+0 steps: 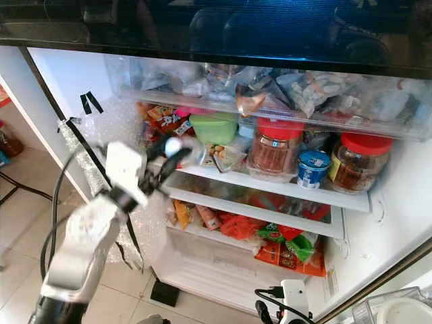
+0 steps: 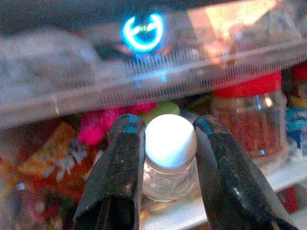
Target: Restocking fridge
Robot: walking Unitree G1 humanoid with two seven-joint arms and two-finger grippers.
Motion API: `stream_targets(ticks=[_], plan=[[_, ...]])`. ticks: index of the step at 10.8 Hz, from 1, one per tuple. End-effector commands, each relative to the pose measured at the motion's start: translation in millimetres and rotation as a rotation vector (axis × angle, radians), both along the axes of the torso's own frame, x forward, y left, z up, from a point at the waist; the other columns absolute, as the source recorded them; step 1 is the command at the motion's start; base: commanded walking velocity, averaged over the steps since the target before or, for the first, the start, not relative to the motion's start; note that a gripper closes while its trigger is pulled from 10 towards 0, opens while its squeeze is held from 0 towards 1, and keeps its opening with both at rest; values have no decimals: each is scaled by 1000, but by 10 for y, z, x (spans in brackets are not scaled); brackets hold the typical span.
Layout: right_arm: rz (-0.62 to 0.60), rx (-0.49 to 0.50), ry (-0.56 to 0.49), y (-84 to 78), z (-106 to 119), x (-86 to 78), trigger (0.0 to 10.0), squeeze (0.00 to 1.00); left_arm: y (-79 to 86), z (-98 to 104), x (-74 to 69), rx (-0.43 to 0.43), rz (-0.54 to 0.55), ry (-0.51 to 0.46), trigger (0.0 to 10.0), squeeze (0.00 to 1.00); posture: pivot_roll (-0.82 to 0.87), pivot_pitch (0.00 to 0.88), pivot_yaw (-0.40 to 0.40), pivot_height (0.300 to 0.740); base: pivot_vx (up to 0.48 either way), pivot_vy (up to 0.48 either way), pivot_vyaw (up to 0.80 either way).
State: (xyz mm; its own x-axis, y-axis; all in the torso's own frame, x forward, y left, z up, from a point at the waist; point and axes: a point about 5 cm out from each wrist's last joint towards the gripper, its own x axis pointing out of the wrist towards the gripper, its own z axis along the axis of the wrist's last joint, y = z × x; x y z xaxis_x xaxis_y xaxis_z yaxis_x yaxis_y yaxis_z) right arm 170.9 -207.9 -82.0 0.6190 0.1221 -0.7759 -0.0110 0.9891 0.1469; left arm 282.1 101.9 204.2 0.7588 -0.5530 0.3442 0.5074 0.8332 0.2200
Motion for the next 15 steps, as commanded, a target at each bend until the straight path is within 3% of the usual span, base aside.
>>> stream_targets(ticks=[1, 3, 7, 9, 12, 14, 15], plan=[[-6, 2, 8, -4, -7, -12, 10000, 0, 17, 140, -13, -31, 4, -48, 10000, 0, -4, 0, 35, 677, 0, 0, 0], [-5, 2, 8, -2, -7, -12, 10000, 0, 12, 103, -6, -20, 9, -33, 10000, 0, -7, 0, 36, 677, 0, 0, 0], [-6, 5, 4, -2, -6, -13, 10000, 0, 140, -242, 106, 17, 102, 27, 10000, 0, -6, 0, 33, 677, 0, 0, 0], [-6, 6, 1, -2, -4, -11, 10000, 0, 185, -264, 161, 11, 138, 20, 10000, 0, -8, 0, 33, 677, 0, 0, 0], [-4, 7, 0, -11, -4, -17, 10000, 0, 201, -99, 366, -24, 180, -84, 10000, 0, -14, 0, 29, 677, 0, 0, 0], [-5, 6, 0, -15, -5, -23, 10000, 0, 219, -157, 463, -27, 188, -74, 10000, 0, -19, 2, 29, 677, 0, 0, 0], [-7, 6, -2, -22, -4, -26, 10000, 0, 279, -298, 554, -79, 210, 5, 10000, 0, -20, 4, 27, 677, 0, 0, 0]])
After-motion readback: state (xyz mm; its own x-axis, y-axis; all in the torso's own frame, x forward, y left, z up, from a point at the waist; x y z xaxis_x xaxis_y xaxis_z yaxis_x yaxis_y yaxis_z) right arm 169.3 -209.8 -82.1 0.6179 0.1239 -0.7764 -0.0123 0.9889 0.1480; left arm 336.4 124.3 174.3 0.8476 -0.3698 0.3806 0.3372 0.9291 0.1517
